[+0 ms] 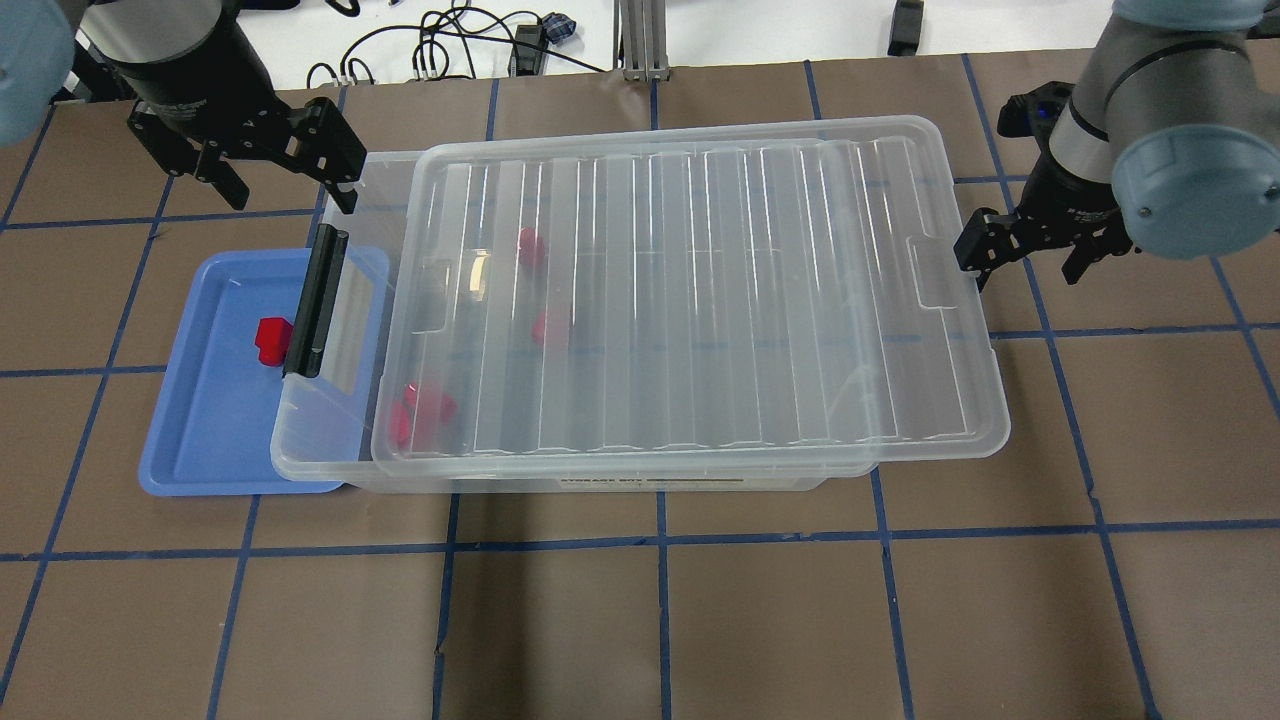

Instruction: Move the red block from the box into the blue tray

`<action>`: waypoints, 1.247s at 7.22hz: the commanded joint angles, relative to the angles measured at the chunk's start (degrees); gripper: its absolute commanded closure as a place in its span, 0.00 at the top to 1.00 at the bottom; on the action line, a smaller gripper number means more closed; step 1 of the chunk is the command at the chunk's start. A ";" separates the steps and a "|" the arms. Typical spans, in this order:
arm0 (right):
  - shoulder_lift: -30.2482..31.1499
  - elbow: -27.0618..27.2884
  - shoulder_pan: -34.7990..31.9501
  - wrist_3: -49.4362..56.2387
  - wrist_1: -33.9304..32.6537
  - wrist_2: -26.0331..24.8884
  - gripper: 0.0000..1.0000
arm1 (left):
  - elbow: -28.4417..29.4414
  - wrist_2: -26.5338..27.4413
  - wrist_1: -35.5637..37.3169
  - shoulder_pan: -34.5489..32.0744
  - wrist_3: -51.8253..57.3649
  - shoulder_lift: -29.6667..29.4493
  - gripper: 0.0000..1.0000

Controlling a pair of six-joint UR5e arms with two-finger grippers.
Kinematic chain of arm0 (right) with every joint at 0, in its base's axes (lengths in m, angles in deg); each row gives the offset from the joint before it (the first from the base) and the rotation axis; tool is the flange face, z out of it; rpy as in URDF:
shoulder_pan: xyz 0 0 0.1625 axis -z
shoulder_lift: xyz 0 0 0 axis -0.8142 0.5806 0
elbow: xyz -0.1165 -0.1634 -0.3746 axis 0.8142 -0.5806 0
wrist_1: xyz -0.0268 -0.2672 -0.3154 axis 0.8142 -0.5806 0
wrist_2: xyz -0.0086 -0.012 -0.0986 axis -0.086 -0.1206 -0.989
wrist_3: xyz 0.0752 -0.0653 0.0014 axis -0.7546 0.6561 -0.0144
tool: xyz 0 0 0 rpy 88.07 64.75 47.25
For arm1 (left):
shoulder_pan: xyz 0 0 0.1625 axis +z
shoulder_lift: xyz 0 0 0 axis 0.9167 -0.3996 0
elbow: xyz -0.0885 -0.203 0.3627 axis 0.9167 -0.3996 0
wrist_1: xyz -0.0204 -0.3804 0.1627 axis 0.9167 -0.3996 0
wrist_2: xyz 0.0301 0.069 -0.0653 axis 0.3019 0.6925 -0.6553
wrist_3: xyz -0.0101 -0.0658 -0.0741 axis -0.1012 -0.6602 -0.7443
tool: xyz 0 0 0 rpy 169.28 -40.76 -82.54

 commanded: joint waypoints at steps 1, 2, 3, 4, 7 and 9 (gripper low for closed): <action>-0.05 0.00 -3.23 -0.03 0.01 0.74 1.00 | 0.56 -0.46 -1.67 -1.84 -2.62 3.27 1.00; -0.05 0.09 -4.38 -0.12 -0.16 0.74 1.00 | -0.91 0.24 -2.29 -1.93 -2.62 3.37 1.00; -0.05 0.09 -4.48 -0.12 0.01 0.74 1.00 | 0.30 0.51 -2.03 -1.67 -2.70 1.89 1.00; -0.05 0.00 -4.83 -0.03 0.01 0.74 1.00 | 0.92 0.60 -1.42 -1.50 -2.97 1.18 1.00; 0.38 -5.84 -4.39 0.06 2.01 0.48 1.00 | 2.32 -2.03 -0.28 -1.66 -6.66 0.74 1.00; 1.35 -15.68 -6.92 -2.12 14.20 4.14 1.00 | 1.01 -1.95 0.78 -1.84 -5.52 2.92 1.00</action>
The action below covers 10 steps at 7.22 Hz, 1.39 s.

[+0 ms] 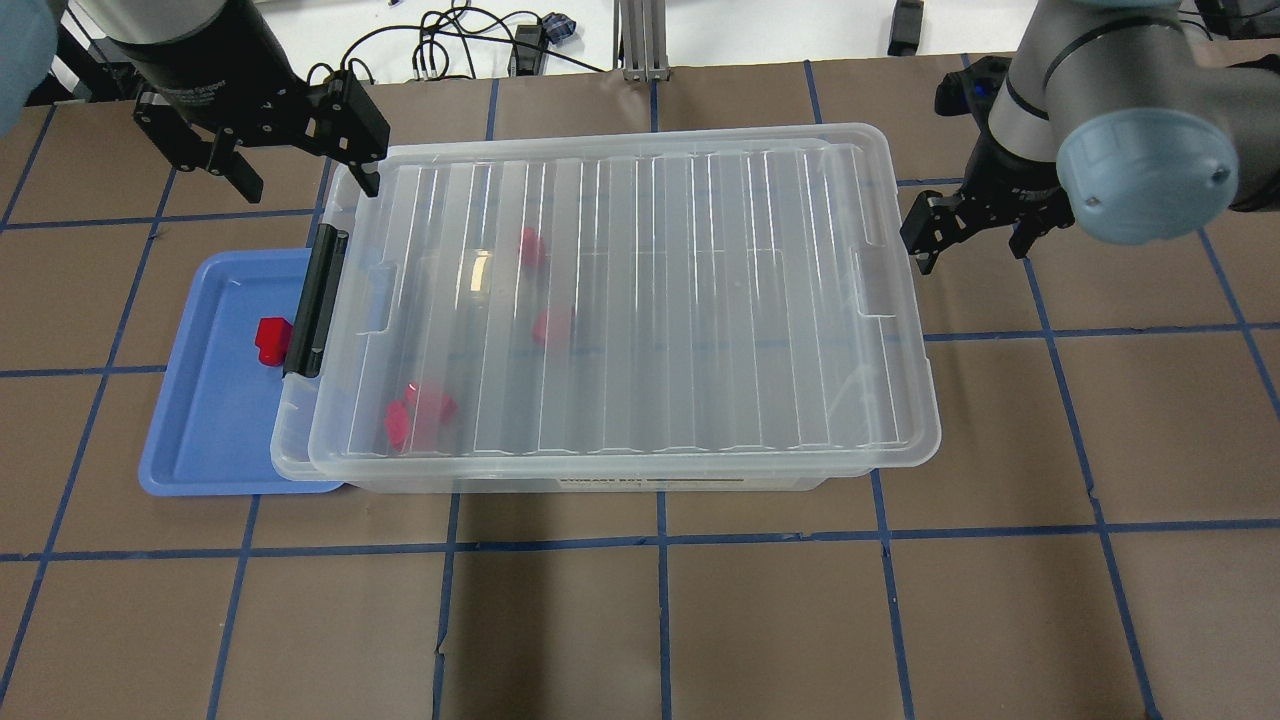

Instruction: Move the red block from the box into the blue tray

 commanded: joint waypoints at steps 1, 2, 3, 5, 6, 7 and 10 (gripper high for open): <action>0.77 -10.29 -4.12 -4.36 11.45 2.53 1.00 | -0.89 -0.81 0.98 -0.07 0.29 0.91 1.00; 1.12 -12.16 -6.15 -7.26 12.80 2.53 1.00 | -2.55 -0.64 1.07 -0.24 0.37 1.60 1.00; 1.22 -12.87 -6.51 -8.68 12.81 2.53 1.00 | -3.61 -0.38 0.98 -0.24 0.37 1.69 1.00; 1.30 -12.97 -6.52 -8.70 12.73 2.53 1.00 | -3.54 -0.11 1.16 -0.15 0.29 -0.05 1.00; 1.22 -12.97 -6.52 -8.70 12.64 2.53 1.00 | -2.75 -0.20 1.16 0.37 0.29 0.28 1.00; 1.13 -13.05 -6.52 -8.70 12.29 2.62 1.00 | 0.04 0.24 0.37 0.46 -0.76 0.20 1.00; 1.30 -13.14 -6.34 -8.70 12.37 2.45 1.00 | 0.25 -0.20 -2.01 0.29 -0.86 -0.23 1.00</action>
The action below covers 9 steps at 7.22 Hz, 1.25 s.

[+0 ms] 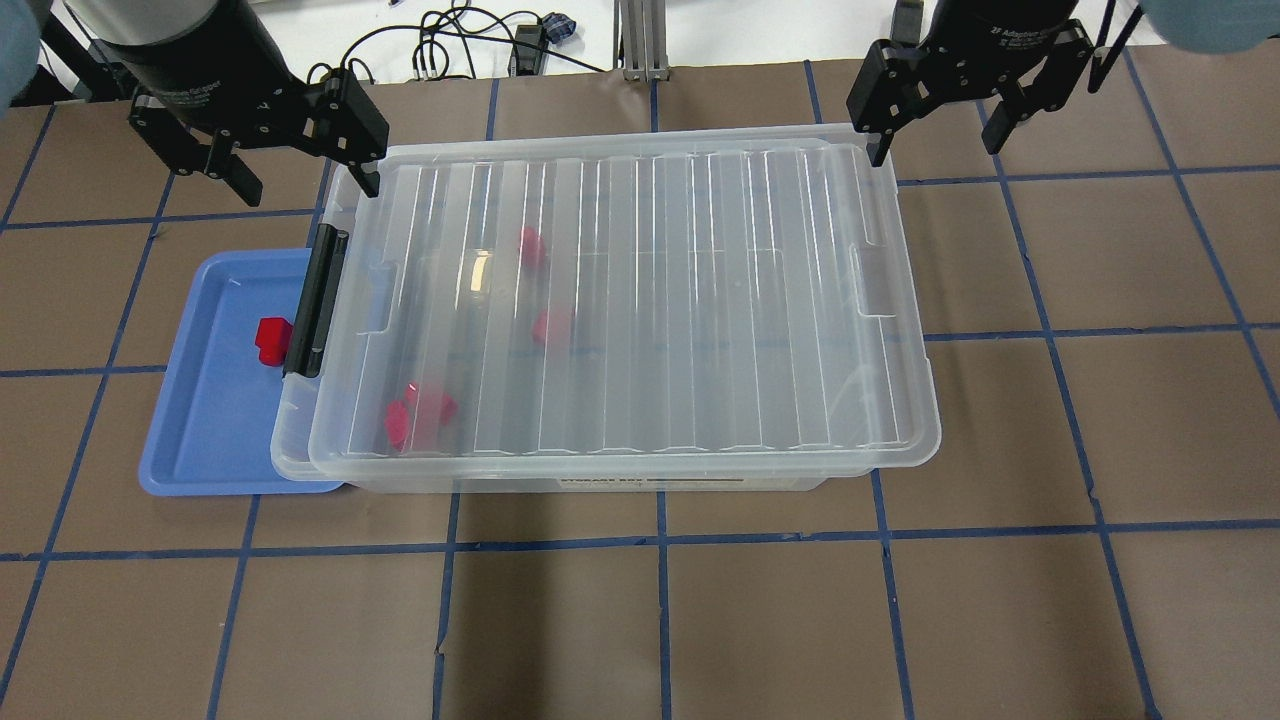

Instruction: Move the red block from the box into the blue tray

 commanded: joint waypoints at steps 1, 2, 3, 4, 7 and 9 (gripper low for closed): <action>0.18 -0.02 -0.04 -0.09 -0.03 -0.08 1.00 | 0.19 0.08 -0.48 -0.27 -0.05 -0.49 1.00; 0.10 -0.11 -0.04 -0.09 -0.11 -0.08 1.00 | 0.11 0.08 -1.17 -0.62 -0.05 -0.49 1.00; 0.09 -0.11 0.04 -0.09 -0.20 -0.16 1.00 | 0.71 -0.09 -1.18 -0.36 -0.05 -0.75 1.00; 0.18 -0.11 0.04 -0.09 -0.20 -0.16 1.00 | 0.20 0.08 -1.44 -0.54 -0.05 -0.76 1.00; 0.09 -0.11 0.22 -0.09 -0.20 -0.16 1.00 | 0.72 -0.10 -1.62 -0.54 -0.05 -1.02 1.00; 0.09 -0.11 0.22 -0.09 -0.20 -0.08 1.00 | 1.86 -0.01 -2.24 -0.45 -0.05 -1.80 1.00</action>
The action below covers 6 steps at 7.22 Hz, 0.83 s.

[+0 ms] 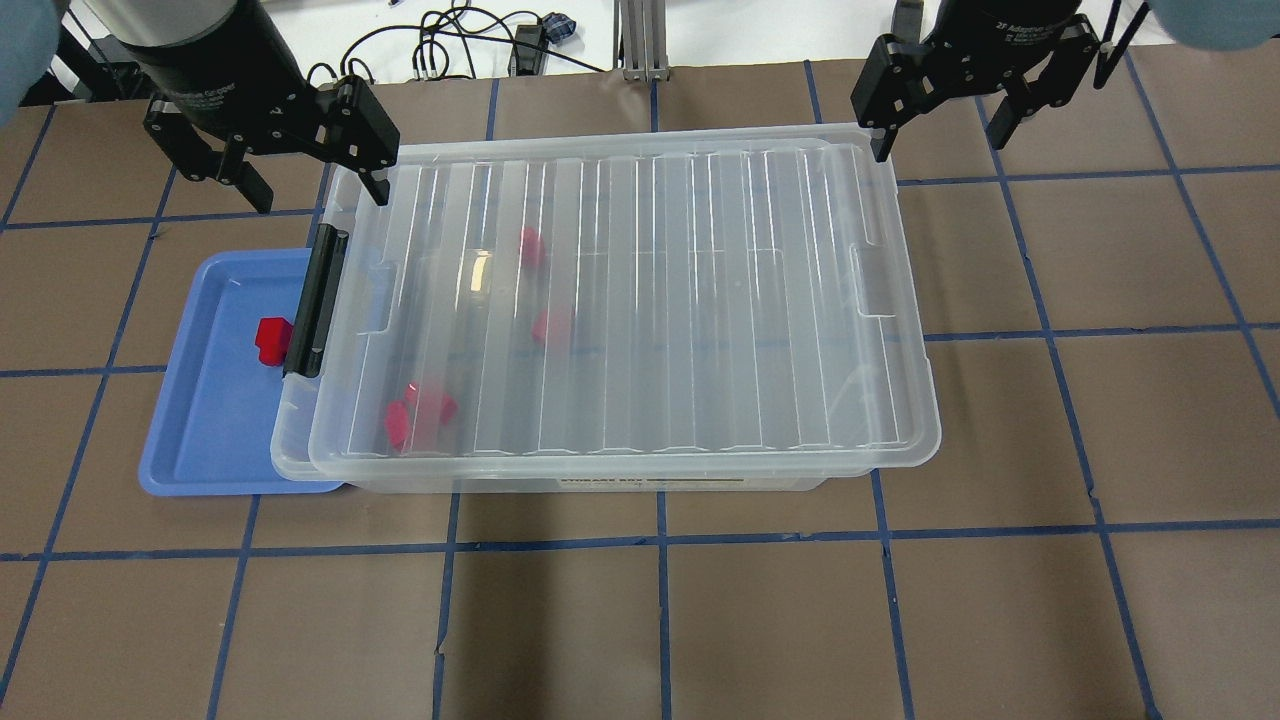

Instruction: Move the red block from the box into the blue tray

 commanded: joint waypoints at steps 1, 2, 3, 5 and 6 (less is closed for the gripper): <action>0.00 0.00 0.01 0.00 -0.04 0.03 1.00 | 1.80 0.03 -0.32 0.05 0.00 -1.24 1.00; 0.00 0.00 0.01 0.00 -0.04 0.12 1.00 | 2.51 -0.06 -0.32 0.05 0.00 -1.86 1.00; 0.00 0.00 0.01 0.00 -0.04 0.12 1.00 | 2.60 0.03 -0.32 -0.04 0.00 -2.04 1.00; 0.00 0.00 0.01 0.09 -0.04 0.12 1.00 | 2.60 -0.06 -0.23 -0.04 0.00 -2.04 1.00; 0.00 0.00 0.01 0.09 -0.04 0.21 1.00 | 2.60 -0.23 -0.23 -0.04 0.00 -2.04 1.00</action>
